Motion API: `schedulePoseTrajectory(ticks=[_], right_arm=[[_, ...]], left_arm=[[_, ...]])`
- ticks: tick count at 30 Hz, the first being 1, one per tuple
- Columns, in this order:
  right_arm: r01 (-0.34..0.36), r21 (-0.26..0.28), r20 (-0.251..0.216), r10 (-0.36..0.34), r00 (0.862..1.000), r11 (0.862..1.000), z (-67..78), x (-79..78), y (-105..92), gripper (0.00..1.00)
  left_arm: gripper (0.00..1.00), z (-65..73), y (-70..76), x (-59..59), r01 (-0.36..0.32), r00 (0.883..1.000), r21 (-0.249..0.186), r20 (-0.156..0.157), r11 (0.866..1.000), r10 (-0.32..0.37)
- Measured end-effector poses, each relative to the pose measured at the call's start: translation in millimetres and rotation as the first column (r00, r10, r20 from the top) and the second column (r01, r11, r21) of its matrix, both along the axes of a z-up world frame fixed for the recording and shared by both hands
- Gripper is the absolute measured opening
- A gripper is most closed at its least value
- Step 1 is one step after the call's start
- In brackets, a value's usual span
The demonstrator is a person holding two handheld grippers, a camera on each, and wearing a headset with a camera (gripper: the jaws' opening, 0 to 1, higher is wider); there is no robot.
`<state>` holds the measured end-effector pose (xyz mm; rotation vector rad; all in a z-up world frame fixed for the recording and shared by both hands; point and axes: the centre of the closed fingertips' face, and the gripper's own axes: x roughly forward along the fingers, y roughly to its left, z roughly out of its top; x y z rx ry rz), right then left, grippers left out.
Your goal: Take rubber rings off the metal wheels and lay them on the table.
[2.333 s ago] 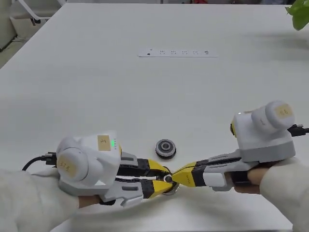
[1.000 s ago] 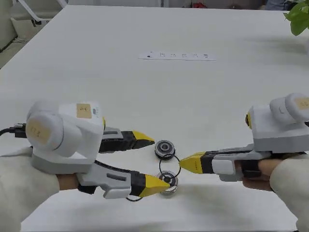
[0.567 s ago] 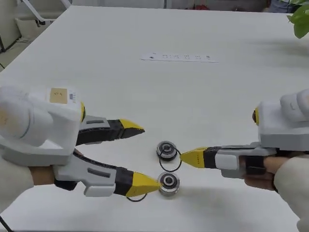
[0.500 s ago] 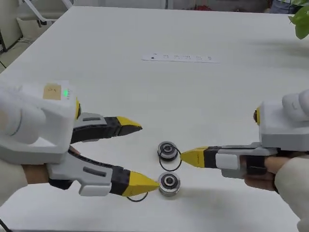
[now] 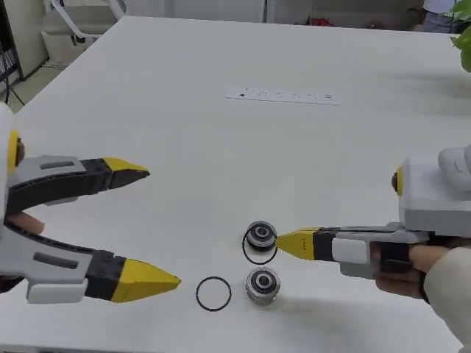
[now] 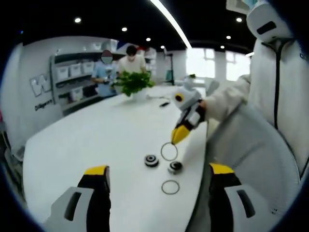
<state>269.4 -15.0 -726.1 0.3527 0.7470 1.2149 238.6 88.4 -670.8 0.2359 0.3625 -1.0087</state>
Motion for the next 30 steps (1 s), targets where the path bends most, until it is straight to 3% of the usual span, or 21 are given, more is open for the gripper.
schedulePoseTrajectory(ticks=[7, 15, 30], right_arm=[[-0.020, -0.002, 0.004, 0.020, 1.000, 1.000, 2.6, -4.6, 5.5, 0.00], [-0.048, -0.009, 0.007, 0.048, 0.999, 0.999, 3.9, -10.5, 12.5, 0.00], [-0.101, -0.032, 0.012, 0.101, 0.995, 0.994, 9.7, -18.7, 27.5, 0.00]], left_arm=[[0.88, -0.7, 20.7, -8.7, -0.062, 0.998, -0.006, -0.007, 0.998, 0.062], [0.88, -14.9, 36.5, -18.7, -0.109, 0.994, -0.007, -0.028, 0.994, 0.109], [0.88, -24.6, 44.0, -26.3, -0.149, 0.988, -0.027, -0.046, 0.988, 0.148]])
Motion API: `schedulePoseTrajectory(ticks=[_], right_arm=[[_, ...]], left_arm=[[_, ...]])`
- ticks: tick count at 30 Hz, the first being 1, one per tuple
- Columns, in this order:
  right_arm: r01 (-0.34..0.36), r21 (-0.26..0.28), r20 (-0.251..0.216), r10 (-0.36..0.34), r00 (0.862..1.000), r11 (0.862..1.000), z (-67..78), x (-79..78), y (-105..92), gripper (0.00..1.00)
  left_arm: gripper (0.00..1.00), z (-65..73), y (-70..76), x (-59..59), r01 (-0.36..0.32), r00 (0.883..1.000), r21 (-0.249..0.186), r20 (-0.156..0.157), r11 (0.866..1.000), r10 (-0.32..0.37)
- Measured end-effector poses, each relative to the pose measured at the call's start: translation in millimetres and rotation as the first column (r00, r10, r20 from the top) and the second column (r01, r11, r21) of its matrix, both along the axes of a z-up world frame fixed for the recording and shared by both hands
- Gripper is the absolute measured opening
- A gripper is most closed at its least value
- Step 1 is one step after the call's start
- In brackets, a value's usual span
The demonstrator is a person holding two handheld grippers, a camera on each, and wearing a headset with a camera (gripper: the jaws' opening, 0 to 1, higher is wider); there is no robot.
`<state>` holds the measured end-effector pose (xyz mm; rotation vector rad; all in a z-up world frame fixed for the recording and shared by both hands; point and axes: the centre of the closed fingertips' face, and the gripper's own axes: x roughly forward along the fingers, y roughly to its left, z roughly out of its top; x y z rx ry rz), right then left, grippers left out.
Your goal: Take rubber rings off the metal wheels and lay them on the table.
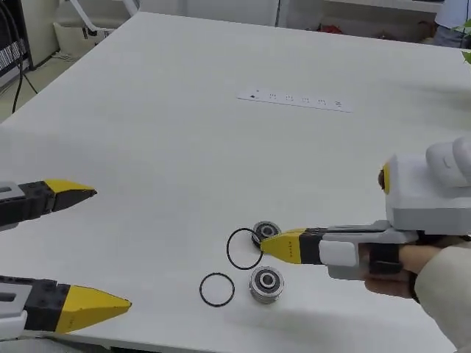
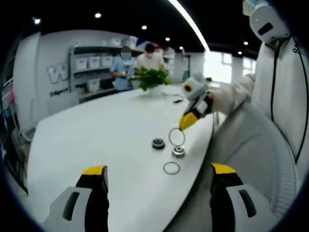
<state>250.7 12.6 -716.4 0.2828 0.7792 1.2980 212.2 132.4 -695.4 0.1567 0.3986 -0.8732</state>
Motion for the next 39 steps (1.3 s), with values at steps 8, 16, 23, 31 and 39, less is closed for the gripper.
schedulePoseTrajectory(ticks=[8, 16, 23, 31, 39], right_arm=[[-0.026, 0.018, -0.007, 0.027, 1.000, 0.999, 15.3, -1.0, 22.7, 0.00], [-0.060, -0.026, 0.000, 0.060, 0.998, 0.998, 6.6, 0.9, 49.6, 0.00], [-0.093, -0.119, -0.011, 0.092, 0.996, 0.988, -28.2, -5.3, 52.5, 0.00], [-0.119, -0.199, -0.030, 0.116, 0.993, 0.973, -58.3, -15.7, 48.4, 0.00], [-0.111, -0.253, -0.023, 0.108, 0.994, 0.961, -74.8, -15.2, 45.6, 0.00]], left_arm=[[0.88, 0.6, 2.6, 0.7, -0.010, 1.000, -0.015, 0.005, 1.000, 0.010], [0.88, -1.2, 5.7, -0.1, -0.020, 1.000, -0.033, 0.008, 0.999, 0.020], [0.87, -2.5, 7.4, -0.7, -0.034, 0.999, -0.050, 0.006, 0.998, 0.034], [0.87, -5.8, 3.9, -1.2, -0.031, 1.000, -0.056, 0.000, 0.998, 0.031], [0.87, -6.9, 4.8, -2.4, -0.039, 0.999, -0.061, -0.001, 0.997, 0.039]])
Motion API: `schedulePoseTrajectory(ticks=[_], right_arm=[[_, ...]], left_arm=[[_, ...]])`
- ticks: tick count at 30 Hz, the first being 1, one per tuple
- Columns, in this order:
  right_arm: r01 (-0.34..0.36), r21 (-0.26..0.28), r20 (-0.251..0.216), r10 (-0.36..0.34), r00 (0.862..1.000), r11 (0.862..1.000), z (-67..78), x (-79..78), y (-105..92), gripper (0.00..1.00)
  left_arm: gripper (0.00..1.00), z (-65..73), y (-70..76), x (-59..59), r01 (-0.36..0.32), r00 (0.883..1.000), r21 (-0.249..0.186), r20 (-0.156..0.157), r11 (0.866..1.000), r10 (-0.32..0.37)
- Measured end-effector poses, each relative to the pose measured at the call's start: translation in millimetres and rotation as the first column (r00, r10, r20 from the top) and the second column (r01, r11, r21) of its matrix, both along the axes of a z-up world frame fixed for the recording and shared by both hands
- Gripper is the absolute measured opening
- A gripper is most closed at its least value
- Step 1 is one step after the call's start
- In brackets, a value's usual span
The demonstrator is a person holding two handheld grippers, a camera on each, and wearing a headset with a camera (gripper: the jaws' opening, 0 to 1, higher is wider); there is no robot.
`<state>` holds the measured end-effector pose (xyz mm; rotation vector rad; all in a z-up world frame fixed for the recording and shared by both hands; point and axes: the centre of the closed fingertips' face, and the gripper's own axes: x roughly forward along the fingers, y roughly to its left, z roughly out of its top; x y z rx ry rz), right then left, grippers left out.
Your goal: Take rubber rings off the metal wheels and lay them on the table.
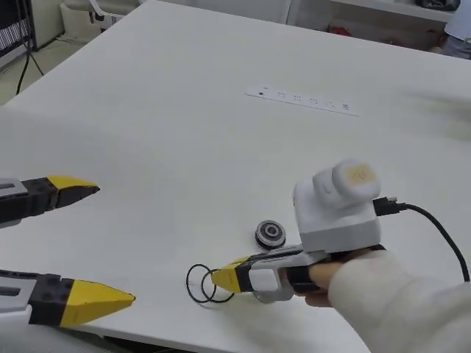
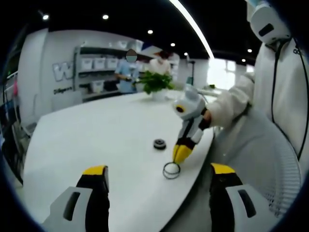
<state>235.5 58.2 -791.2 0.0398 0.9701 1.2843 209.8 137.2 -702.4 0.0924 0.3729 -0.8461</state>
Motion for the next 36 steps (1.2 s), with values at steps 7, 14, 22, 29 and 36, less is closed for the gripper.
schedulePoseTrajectory(ticks=[7, 14, 22, 29, 36], right_arm=[[-0.011, -0.038, 0.040, 0.012, 0.999, 0.999, -5.9, 1.4, -3.3, 0.00], [0.005, -0.038, 0.098, -0.001, 0.995, 0.999, -0.1, 11.6, -5.3, 0.10], [0.037, 0.022, 0.152, -0.039, 0.988, 0.999, 19.0, 30.2, -10.0, 0.13], [0.093, 0.082, 0.215, -0.109, 0.971, 0.992, 38.1, 54.1, -18.5, 0.16], [0.172, 0.142, 0.262, -0.205, 0.943, 0.975, 55.7, 80.0, -36.8, 0.18]], left_arm=[[0.87, 0.0, 2.5, 1.5, -0.008, 1.000, -0.005, 0.001, 1.000, 0.008], [0.87, -1.2, 1.0, 2.0, 0.000, 1.000, 0.000, -0.006, 1.000, 0.000], [0.87, 4.0, 0.4, 4.4, 0.002, 1.000, 0.002, 0.004, 1.000, -0.002], [0.86, 18.3, 3.1, 12.1, 0.007, 0.999, 0.010, 0.034, 1.000, -0.007], [0.86, 43.1, 0.9, 28.9, 0.021, 0.995, 0.015, 0.102, 1.000, -0.023]])
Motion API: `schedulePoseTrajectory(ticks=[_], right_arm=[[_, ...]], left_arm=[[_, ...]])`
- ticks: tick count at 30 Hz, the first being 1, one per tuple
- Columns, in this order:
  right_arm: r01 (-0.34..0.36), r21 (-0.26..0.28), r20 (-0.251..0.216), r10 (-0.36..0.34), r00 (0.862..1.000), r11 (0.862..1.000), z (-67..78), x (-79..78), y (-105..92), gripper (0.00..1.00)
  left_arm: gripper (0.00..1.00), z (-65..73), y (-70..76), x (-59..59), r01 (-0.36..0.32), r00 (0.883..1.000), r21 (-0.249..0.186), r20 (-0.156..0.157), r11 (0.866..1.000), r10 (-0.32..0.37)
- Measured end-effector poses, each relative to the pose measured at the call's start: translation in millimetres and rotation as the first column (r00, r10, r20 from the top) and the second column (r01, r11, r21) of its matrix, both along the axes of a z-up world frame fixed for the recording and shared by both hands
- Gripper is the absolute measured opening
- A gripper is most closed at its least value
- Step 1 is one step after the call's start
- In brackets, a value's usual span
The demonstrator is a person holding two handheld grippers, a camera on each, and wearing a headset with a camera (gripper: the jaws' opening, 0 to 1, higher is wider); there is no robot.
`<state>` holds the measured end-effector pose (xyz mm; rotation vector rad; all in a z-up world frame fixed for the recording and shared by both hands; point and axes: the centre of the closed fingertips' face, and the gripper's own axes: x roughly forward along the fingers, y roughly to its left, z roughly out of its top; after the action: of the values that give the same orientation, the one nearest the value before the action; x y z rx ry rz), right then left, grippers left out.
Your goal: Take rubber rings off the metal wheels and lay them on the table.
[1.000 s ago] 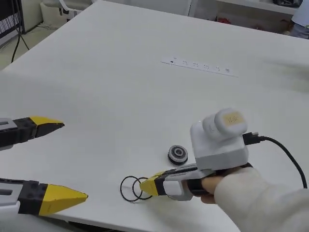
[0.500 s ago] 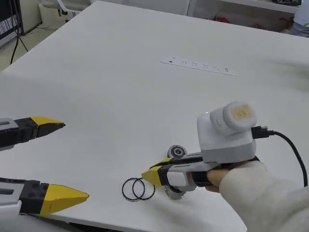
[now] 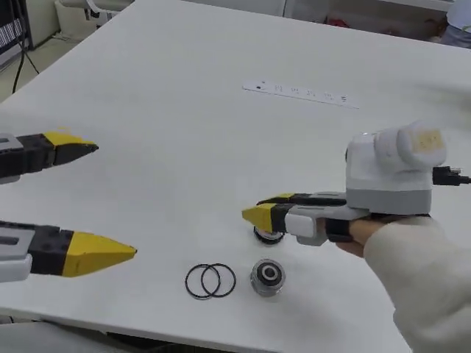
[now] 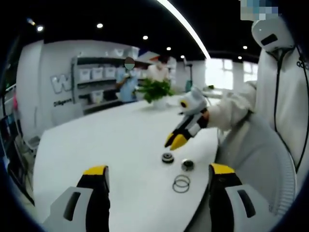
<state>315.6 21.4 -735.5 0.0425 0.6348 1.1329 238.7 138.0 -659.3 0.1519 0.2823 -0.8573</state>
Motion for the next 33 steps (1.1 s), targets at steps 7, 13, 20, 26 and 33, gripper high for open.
schedulePoseTrajectory(ticks=[7, 13, 20, 26, 33], right_arm=[[0.026, 0.014, 0.064, -0.027, 0.998, 1.000, 9.3, 13.8, -15.1, 0.20], [0.050, 0.009, 0.098, -0.050, 0.994, 0.999, 10.9, 24.5, -30.1, 0.20], [0.079, 0.006, 0.091, -0.079, 0.993, 0.997, 4.0, 32.2, -43.0, 0.19], [0.044, -0.024, 0.081, -0.042, 0.996, 0.999, -9.6, 28.8, -45.1, 0.19], [0.007, -0.053, 0.056, -0.004, 0.998, 0.999, -22.1, 22.2, -47.4, 0.21]], left_arm=[[0.86, 20.9, -10.6, 17.9, 0.036, 0.998, 0.014, 0.055, 0.999, -0.037], [0.85, 33.4, -24.9, 32.8, 0.085, 0.992, 0.038, 0.089, 0.996, -0.088], [0.84, 43.0, -47.2, 48.0, 0.152, 0.980, 0.073, 0.114, 0.986, -0.160], [0.83, 47.2, -68.4, 62.1, 0.204, 0.969, 0.068, 0.127, 0.977, -0.212], [0.78, 36.8, -92.6, 74.9, 0.259, 0.957, 0.073, 0.115, 0.963, -0.266]])
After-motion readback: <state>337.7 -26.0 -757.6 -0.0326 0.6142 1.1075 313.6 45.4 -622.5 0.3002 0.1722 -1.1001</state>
